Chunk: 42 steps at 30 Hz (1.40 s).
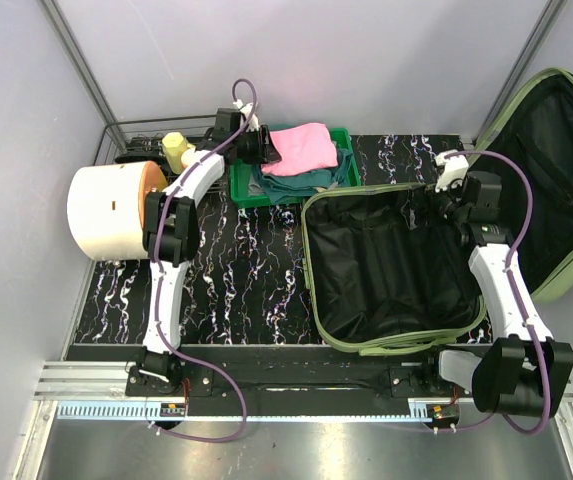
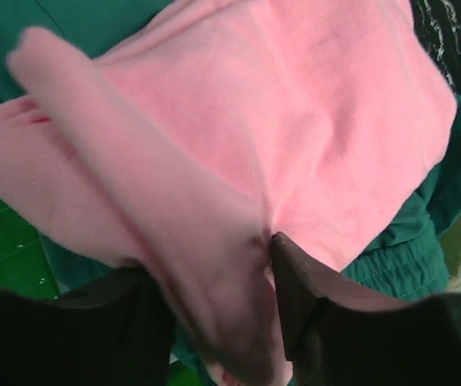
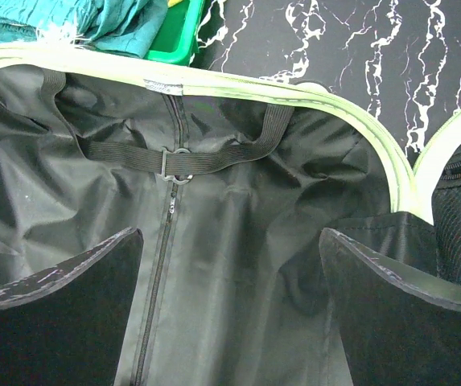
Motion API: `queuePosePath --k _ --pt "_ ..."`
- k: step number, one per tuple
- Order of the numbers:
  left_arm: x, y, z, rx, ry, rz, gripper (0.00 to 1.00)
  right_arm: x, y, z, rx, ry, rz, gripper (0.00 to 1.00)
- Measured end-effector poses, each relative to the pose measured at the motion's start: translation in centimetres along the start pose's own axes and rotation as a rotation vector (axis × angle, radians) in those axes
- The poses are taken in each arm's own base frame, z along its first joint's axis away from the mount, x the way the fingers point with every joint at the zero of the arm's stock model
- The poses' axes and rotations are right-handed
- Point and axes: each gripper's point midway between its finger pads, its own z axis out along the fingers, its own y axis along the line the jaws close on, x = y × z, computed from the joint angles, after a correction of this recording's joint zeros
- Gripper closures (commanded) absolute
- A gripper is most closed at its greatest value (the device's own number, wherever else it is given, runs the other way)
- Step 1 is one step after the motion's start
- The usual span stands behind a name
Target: Open, take out, and arrange the luggage
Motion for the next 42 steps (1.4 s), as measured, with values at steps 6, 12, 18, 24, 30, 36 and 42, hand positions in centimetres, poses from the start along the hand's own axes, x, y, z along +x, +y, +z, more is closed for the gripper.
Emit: queuePosePath --k 6,12,18,24,30,36,42 --pt "0.2 0.0 -0.1 -0.008 0.01 0.083 0.09 -0.4 -0.1 0.6 -0.011 0.01 0.014 0.0" --pt "-1.3 0.0 -3.3 -0.105 0.021 0.229 0.01 -1.5 0.3 0.5 -0.04 -0.013 0.008 0.0" --pt "-6.9 -3.2 -11.5 -0.19 -0.083 0.433 0.01 -1.8 0.6 0.2 -0.053 -0.021 0.003 0.0" --pt "-10.7 -7.4 -19.2 -0.209 -0.169 0.559 0.01 -2.8 1.0 -0.1 -0.076 -0.041 -0.005 0.0" --pt "-8.8 -8.0 -23.5 -0.257 -0.099 0.559 0.01 -5.5 1.7 -0.6 -0.11 -0.12 0.001 0.0" --pt "-2.6 -7.9 -26.5 -0.214 0.041 0.514 0.01 -7.3 3.2 -1.2 -0.178 -0.186 0.067 0.0" --pt "4.0 -8.2 -27.5 -0.129 0.137 0.417 0.01 -6.7 4.0 -1.1 -0.216 -0.169 0.142 0.0"
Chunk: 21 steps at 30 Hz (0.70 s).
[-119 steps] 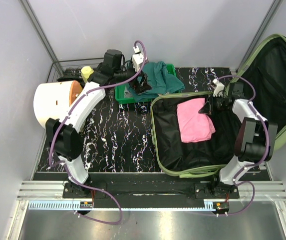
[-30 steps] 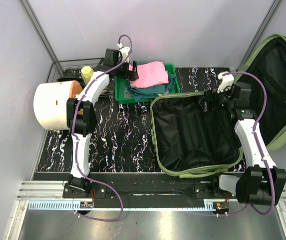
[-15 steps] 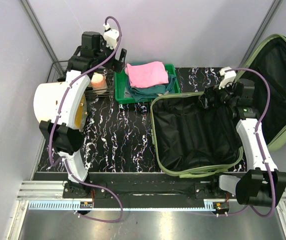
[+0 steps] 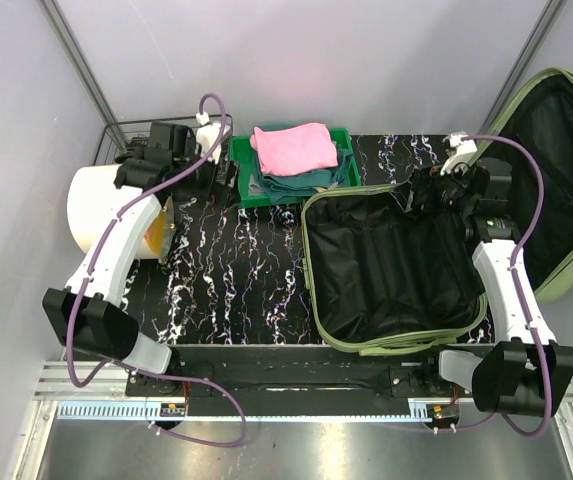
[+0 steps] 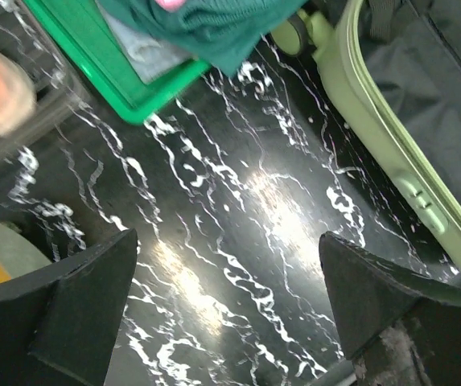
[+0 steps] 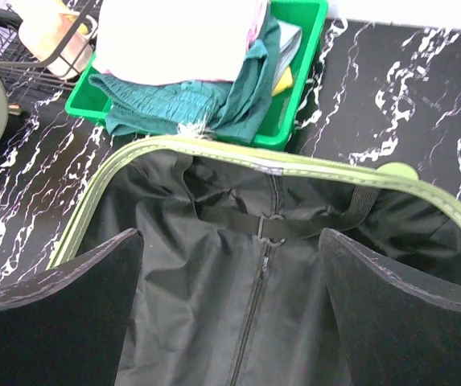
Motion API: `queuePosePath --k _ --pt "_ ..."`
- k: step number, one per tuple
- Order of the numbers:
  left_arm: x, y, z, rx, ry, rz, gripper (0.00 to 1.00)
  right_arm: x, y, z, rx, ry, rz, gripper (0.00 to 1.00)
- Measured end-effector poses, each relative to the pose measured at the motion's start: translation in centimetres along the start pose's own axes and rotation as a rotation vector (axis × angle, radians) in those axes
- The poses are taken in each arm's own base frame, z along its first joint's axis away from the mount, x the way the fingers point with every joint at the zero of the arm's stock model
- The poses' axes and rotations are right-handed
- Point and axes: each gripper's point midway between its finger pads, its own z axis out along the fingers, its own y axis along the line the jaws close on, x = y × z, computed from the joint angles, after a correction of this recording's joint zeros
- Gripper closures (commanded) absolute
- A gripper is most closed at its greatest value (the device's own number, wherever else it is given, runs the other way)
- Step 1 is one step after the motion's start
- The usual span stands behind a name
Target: Open, take out, and arrange the luggage
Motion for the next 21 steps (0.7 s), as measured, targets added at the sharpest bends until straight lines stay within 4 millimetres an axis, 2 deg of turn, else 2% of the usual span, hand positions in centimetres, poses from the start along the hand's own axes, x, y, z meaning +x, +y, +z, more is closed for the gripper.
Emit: queuePosePath --k 5,9,14,21 --pt "4.8 -1.1 0.0 0.006 0.051 -0.067 0.01 2.4 -0.1 0.4 0.001 0.052 0.087 0.0" --pt "7.3 -1.5 -0.8 -0.023 0.04 -0.084 0.01 5.1 -0.2 0.3 0.022 0.124 0.128 0.0" --pt "7.7 -1.4 -2.0 -0.067 -0.018 -0.075 0.01 7.0 0.9 -0.7 0.033 0.191 0.111 0.01" --pt "7.9 -0.7 -1.8 -0.112 -0.044 -0.08 0.01 7.1 2.6 -3.1 0.027 0.173 0.007 0.0"
